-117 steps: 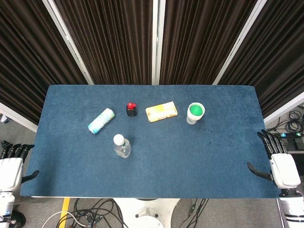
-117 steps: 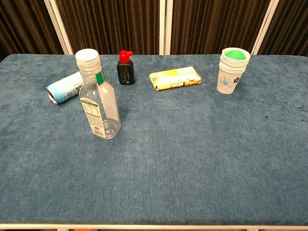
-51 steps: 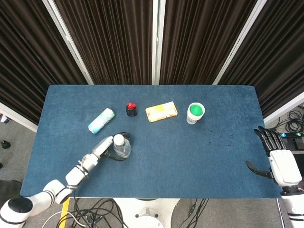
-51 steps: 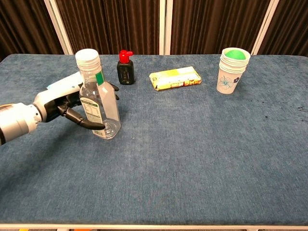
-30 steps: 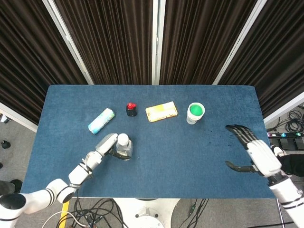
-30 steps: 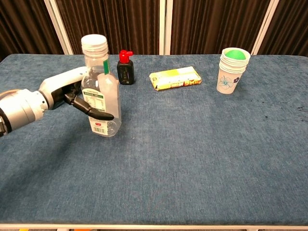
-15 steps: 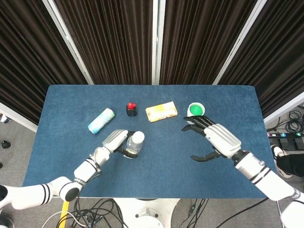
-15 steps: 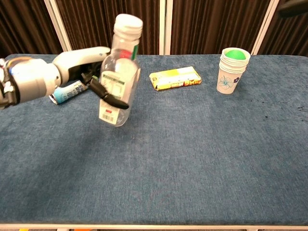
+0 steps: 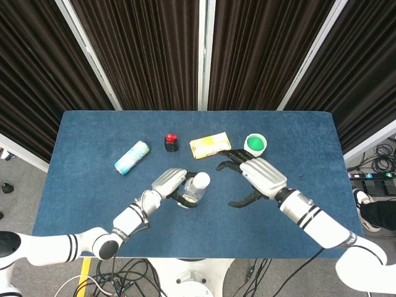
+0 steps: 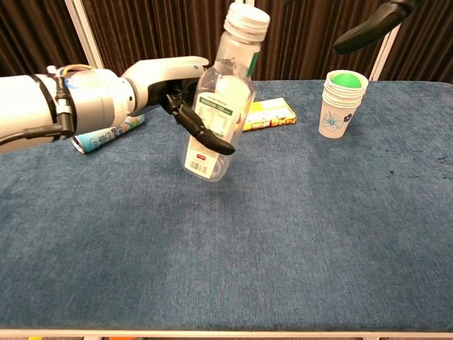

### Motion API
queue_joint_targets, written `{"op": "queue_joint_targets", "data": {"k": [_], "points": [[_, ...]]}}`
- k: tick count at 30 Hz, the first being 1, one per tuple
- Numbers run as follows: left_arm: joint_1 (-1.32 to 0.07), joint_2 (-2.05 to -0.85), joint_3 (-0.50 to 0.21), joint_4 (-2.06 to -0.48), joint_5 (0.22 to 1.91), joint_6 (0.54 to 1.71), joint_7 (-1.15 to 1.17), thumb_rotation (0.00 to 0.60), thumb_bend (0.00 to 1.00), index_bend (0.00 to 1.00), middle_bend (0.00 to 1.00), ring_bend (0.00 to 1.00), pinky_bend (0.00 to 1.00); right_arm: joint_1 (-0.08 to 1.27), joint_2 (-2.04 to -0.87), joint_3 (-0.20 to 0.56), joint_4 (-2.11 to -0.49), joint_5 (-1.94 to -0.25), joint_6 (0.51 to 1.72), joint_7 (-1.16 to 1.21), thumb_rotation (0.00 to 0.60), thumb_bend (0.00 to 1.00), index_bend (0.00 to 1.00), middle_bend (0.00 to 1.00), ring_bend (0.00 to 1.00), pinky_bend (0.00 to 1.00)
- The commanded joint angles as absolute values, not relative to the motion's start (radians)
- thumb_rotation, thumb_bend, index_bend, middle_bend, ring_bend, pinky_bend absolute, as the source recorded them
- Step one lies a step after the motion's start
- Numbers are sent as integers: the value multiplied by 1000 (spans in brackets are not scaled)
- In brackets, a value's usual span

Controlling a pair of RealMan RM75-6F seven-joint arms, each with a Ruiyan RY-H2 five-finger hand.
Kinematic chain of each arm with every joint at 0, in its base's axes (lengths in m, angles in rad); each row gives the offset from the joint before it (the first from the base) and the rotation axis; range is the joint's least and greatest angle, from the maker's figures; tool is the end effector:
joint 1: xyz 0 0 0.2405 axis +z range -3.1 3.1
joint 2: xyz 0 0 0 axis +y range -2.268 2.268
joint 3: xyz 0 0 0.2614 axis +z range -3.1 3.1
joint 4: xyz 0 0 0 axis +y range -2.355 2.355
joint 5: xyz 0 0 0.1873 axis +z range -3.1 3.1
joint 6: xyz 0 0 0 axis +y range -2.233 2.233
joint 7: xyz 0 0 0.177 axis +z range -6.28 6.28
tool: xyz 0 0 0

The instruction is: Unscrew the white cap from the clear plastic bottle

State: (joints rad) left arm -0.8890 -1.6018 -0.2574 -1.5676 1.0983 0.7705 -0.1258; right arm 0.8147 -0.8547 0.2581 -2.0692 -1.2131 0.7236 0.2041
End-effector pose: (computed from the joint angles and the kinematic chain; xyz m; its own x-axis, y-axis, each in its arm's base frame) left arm -0.0507 0.3578 -0.0451 0.0072 0.5965 0.8026 0.9090 -0.3383 0.2433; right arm -0.0600 -0.3302 0.1372 0.2299 -0.4926 0.8393 -0.8892 -0.4568 -0.0246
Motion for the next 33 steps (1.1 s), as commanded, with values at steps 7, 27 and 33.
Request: {"op": "queue_joint_targets", "data": {"k": [7, 27, 33], "points": [[-911, -1611, -264, -1566, 1071, 761, -97, 600, 90, 541, 579, 479, 491, 859, -898, 250, -2076, -1133, 711, 108, 544, 19, 254, 25, 0, 0], [-946, -1625, -265, -1585, 1039, 767, -36, 600, 89, 541, 579, 479, 491, 870, -910, 241, -2104, -1122, 724, 58, 545, 19, 255, 20, 0, 0], [-949, -1629, -261, -1577, 1033, 760, -39, 600, 89, 541, 579, 479, 491, 867, -908, 238, -2115, -1140, 723, 57, 544, 18, 255, 20, 0, 0]]}}
